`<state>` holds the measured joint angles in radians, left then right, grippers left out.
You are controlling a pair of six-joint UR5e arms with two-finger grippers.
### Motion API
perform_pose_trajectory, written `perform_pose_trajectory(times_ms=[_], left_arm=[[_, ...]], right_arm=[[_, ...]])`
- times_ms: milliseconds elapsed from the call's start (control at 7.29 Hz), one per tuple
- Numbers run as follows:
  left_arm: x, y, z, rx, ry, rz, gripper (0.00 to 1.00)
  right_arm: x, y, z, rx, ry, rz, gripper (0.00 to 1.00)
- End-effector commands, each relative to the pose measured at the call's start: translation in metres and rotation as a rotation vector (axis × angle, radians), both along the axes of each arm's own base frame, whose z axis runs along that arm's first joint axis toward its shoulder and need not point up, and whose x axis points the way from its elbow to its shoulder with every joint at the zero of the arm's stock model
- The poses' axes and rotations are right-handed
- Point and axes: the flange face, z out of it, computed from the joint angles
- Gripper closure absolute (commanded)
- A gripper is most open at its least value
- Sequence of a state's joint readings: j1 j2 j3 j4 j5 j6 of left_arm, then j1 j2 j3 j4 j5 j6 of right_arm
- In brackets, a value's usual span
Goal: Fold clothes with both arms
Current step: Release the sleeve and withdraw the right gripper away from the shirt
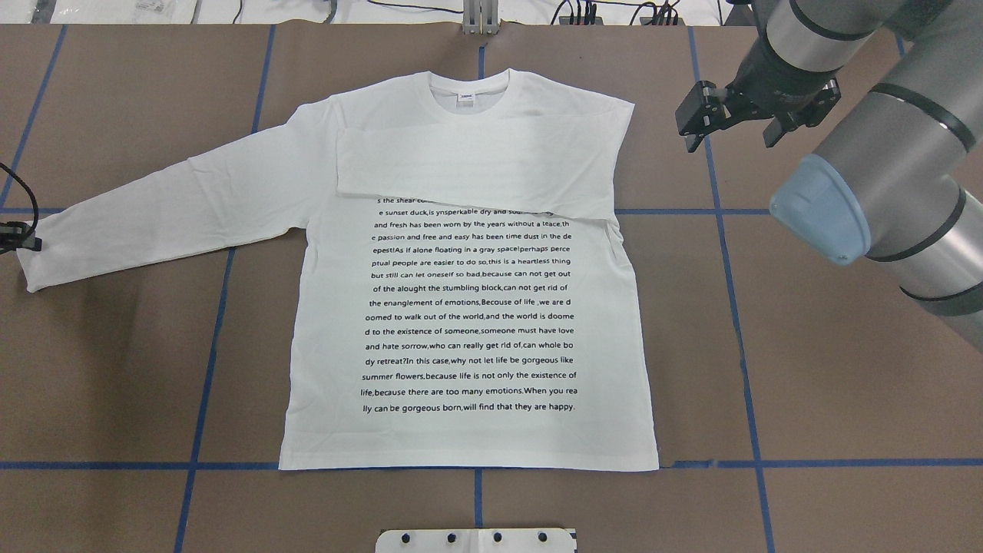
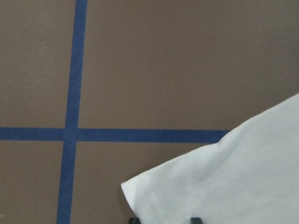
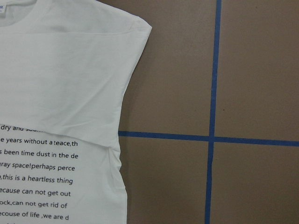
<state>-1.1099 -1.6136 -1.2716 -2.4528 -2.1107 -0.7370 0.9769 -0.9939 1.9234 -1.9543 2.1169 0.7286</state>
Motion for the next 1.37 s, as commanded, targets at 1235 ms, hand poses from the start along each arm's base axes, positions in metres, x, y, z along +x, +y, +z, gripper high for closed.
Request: perform_pose_trajectory(times_ms=[1235], left_arm=[[0.019, -0.018, -0.126, -0.077, 0.234, -0.122, 1.00]], right_arm=[[0.031, -0.005, 0.019, -0.022, -0.004, 0.021, 0.00]])
